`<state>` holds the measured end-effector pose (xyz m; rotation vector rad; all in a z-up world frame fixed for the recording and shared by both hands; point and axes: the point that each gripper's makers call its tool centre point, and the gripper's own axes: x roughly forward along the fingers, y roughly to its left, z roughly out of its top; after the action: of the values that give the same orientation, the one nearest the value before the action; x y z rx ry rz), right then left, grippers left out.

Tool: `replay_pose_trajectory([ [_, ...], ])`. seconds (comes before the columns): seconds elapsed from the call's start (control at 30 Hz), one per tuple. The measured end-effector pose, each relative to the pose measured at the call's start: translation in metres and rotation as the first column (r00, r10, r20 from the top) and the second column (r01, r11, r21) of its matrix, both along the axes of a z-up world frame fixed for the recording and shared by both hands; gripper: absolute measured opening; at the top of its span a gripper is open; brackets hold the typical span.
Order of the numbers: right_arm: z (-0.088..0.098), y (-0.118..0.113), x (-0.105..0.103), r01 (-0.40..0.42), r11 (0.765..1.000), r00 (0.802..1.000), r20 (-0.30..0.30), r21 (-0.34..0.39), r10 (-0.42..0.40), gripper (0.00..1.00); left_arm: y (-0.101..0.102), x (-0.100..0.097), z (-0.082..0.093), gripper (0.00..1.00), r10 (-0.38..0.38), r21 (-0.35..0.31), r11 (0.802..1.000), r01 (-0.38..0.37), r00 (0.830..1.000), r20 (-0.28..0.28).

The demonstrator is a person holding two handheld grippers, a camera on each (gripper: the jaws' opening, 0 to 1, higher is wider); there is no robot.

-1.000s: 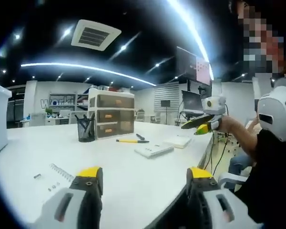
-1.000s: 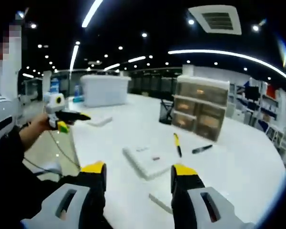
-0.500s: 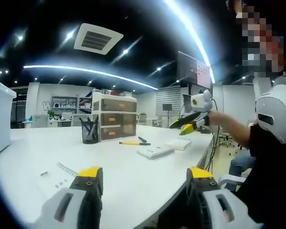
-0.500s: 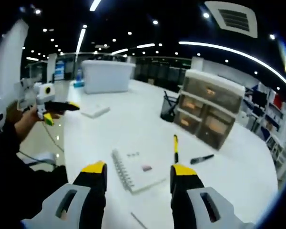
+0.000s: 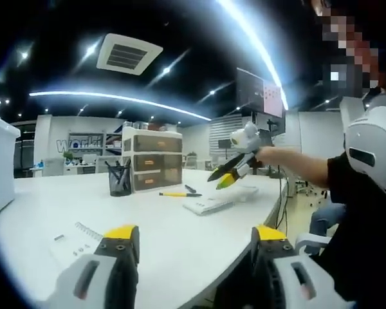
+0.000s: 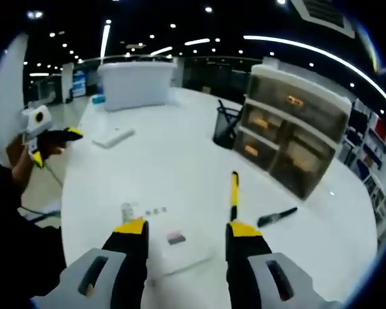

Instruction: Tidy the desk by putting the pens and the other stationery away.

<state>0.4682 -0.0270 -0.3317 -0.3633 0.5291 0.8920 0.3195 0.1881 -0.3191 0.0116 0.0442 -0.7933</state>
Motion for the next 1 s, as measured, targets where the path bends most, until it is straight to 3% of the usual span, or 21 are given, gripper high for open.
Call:
replay_pose_trajectory([
  [0.43,-0.027,-0.002,0.047,0.048,0.996,0.995,-0.086,-0.069,-0.054,0.33,-0.001,-0.005,-0.008,0.7,0.006,0.005,1.0,-0.006,1.0,-0.021],
  [0.97,-0.045,-0.004,0.062,0.048,0.983,0.975,-0.205,-0.177,-0.084,0.23,-0.008,-0.001,-0.015,0.69,-0.004,0.008,1.0,0.005,0.999,-0.048],
  [1.0,-0.049,-0.008,0.06,0.039,0.977,0.971,-0.224,-0.208,-0.086,0.23,-0.009,-0.001,-0.015,0.68,-0.006,0.009,1.0,0.006,0.999,-0.049],
])
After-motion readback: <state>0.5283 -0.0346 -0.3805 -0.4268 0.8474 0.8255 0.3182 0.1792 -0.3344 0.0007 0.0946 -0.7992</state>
